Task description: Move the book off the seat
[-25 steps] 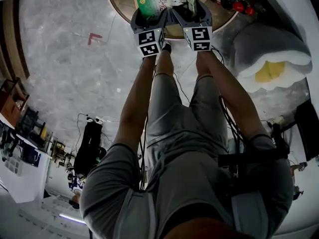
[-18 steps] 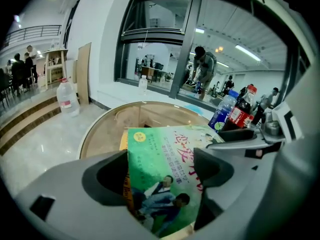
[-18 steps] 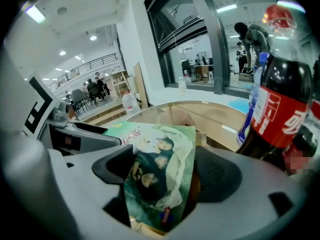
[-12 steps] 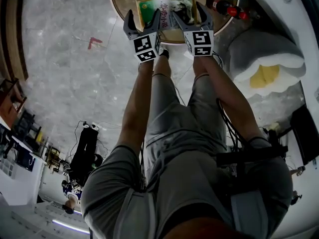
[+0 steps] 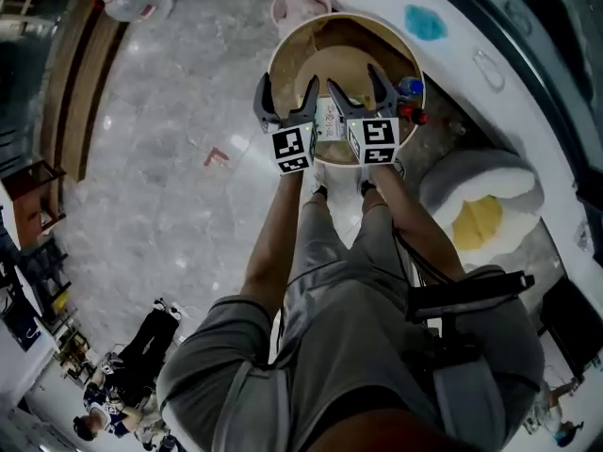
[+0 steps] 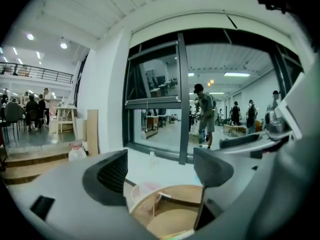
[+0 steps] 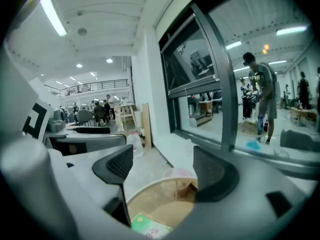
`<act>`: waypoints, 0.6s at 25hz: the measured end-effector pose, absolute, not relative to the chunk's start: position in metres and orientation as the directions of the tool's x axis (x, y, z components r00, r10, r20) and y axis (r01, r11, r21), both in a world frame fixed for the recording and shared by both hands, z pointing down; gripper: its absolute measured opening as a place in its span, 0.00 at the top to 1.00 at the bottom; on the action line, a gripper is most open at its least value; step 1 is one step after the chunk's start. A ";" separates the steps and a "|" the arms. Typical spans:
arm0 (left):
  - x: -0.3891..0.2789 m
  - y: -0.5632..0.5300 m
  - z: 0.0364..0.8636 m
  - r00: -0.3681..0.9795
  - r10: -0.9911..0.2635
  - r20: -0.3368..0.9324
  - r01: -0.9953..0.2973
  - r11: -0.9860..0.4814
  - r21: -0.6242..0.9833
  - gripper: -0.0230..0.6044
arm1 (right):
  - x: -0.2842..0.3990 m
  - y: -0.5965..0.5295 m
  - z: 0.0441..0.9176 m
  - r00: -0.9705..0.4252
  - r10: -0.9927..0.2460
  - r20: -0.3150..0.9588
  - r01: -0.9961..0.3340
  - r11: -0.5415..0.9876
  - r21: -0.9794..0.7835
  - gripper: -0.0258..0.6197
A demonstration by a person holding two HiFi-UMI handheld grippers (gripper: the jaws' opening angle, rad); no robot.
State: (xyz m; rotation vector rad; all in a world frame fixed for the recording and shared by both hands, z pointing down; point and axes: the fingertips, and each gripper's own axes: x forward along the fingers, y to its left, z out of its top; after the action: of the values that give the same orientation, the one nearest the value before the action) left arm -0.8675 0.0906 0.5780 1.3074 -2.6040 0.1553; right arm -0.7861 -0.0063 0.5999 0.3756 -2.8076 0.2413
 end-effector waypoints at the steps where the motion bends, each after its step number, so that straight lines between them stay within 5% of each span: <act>1: -0.872 0.089 0.549 -0.589 -0.782 0.206 -0.799 0.602 0.000 0.29 | -0.792 -0.008 0.571 -0.931 -0.230 0.282 -0.271 0.956 -0.113 0.37; 15: -0.833 0.102 0.228 -0.563 -0.802 -0.201 -0.815 0.579 -0.026 0.29 | -0.762 0.016 0.251 -0.973 -0.228 -0.013 -0.228 0.974 -0.008 0.38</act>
State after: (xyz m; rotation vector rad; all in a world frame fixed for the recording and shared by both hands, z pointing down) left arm -0.8333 0.1017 0.2279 1.5323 -2.9577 -0.1159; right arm -0.7618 0.0160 0.2507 0.3626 -3.1341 0.0099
